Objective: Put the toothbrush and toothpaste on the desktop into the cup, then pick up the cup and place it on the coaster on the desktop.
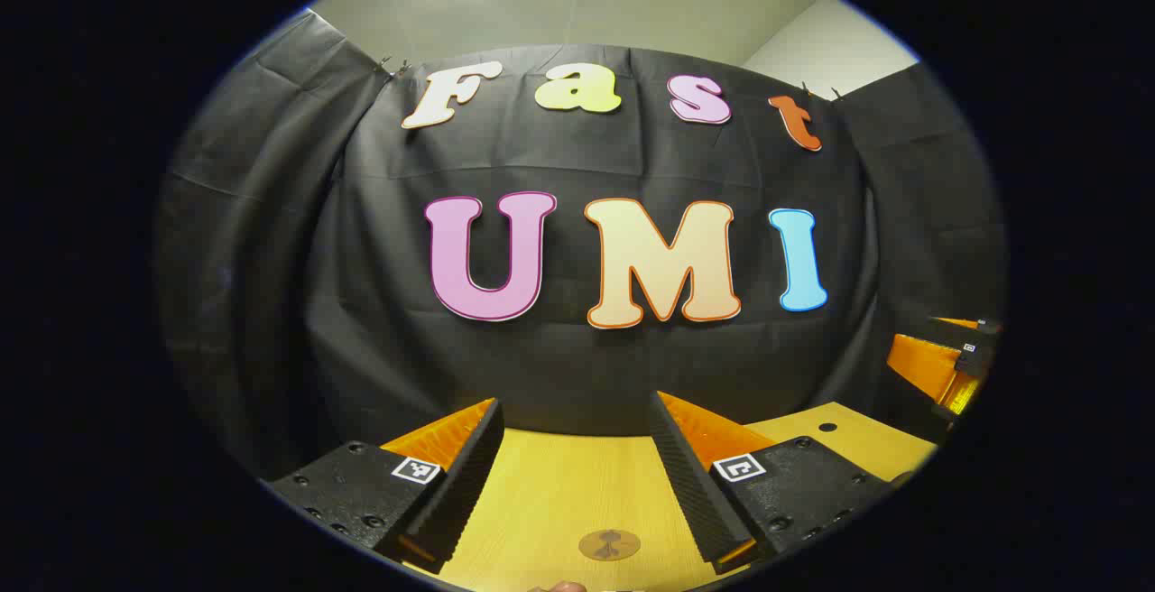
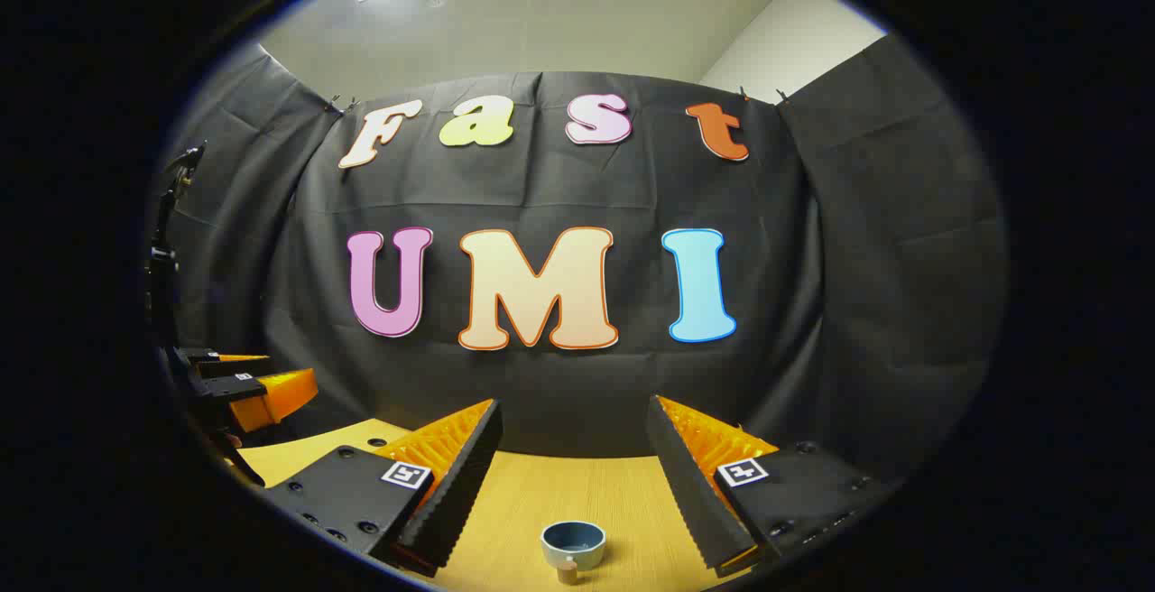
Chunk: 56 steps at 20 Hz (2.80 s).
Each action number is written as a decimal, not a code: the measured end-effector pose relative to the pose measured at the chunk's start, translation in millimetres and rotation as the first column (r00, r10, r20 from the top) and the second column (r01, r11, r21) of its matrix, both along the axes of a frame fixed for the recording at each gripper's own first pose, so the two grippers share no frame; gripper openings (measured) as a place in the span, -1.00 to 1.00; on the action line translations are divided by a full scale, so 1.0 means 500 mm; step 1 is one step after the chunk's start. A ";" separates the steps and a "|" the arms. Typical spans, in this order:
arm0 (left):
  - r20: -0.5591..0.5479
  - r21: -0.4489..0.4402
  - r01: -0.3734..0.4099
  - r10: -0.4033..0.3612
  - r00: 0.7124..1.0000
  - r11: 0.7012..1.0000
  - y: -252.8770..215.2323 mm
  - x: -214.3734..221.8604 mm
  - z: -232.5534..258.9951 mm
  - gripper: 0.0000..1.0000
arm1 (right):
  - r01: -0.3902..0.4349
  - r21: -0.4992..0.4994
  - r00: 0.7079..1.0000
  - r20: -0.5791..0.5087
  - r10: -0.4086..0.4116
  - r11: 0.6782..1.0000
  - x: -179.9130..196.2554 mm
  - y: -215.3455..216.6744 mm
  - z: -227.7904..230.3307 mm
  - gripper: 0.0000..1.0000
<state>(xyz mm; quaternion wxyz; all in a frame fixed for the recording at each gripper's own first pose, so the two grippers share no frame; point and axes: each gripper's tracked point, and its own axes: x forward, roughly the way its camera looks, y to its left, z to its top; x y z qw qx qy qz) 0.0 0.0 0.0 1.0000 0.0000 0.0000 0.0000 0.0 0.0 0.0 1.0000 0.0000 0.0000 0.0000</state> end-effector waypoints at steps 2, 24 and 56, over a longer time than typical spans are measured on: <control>-0.005 -0.008 -0.002 0.002 1.000 1.000 0.005 -0.005 -0.002 0.86 | -0.009 0.010 1.000 -0.016 0.009 1.000 0.000 0.008 -0.003 0.98; -0.003 0.004 -0.043 0.043 0.999 0.999 0.060 -0.026 -0.012 0.86 | -0.152 -0.034 0.950 -0.282 0.137 0.988 -0.016 0.073 -0.178 1.00; -0.025 0.026 -0.109 0.110 0.994 0.994 0.130 -0.052 -0.030 0.87 | -0.230 0.007 0.430 -0.897 0.108 0.973 -0.225 0.078 -0.648 1.00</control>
